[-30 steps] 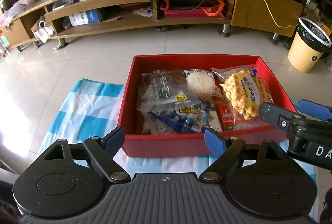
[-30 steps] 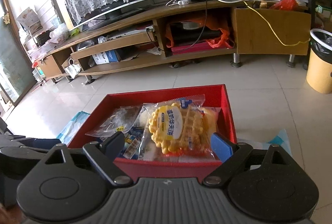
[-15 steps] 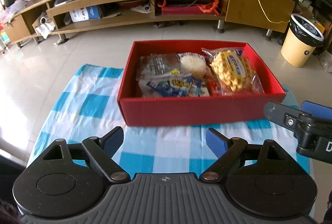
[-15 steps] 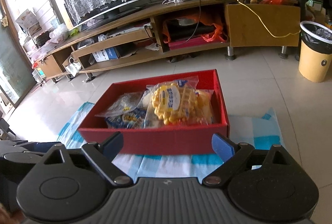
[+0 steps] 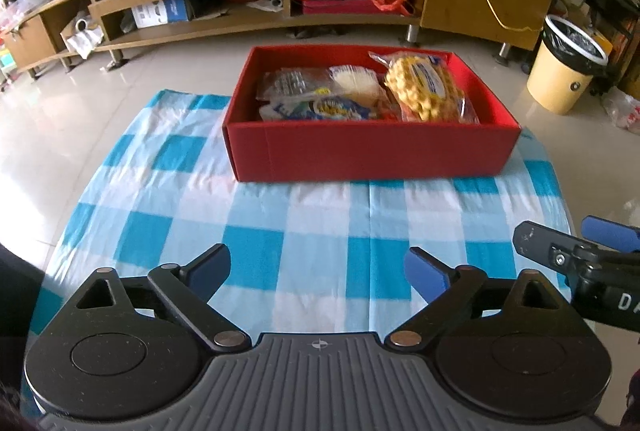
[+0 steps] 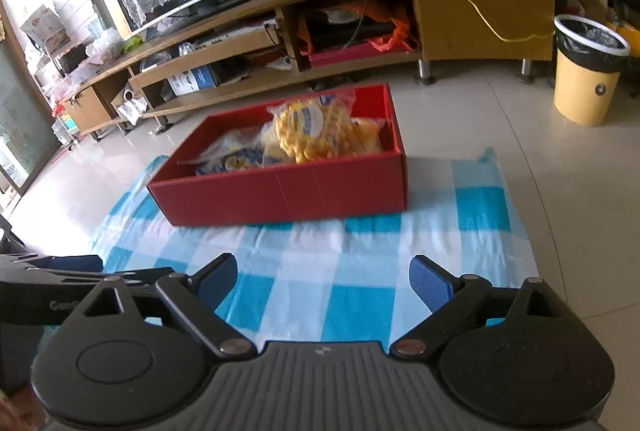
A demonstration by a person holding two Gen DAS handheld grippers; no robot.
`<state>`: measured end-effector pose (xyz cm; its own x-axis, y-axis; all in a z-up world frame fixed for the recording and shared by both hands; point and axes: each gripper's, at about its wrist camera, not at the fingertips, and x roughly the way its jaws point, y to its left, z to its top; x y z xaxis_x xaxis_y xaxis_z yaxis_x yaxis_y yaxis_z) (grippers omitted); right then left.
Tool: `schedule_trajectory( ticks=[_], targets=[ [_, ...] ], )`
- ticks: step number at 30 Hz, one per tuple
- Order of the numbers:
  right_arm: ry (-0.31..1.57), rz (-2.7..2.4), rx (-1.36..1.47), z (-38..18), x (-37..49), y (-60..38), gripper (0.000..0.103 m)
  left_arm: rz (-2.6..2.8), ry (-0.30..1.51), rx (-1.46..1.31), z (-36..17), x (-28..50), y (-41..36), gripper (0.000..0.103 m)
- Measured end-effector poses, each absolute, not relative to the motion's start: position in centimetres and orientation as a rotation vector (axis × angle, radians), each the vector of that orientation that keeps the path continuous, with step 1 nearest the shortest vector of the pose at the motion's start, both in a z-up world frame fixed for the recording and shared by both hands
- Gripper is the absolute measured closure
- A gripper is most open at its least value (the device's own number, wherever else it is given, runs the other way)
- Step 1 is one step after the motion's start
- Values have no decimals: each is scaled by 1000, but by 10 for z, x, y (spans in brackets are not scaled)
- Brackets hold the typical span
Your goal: Organize snacks
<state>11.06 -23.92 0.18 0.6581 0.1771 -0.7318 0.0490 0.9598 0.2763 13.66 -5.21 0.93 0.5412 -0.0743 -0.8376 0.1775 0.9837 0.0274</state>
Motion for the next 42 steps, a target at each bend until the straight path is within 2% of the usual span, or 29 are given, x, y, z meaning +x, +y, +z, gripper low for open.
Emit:
schedule_trajectory(
  ticks=[21,42],
  targets=[
    [849,78,306,6,66,-231,10,-174,946,124,18,90,-48,2],
    [859,96,292,4,59,-226,10,-152,955,113,16,79,-42,2]
  ],
)
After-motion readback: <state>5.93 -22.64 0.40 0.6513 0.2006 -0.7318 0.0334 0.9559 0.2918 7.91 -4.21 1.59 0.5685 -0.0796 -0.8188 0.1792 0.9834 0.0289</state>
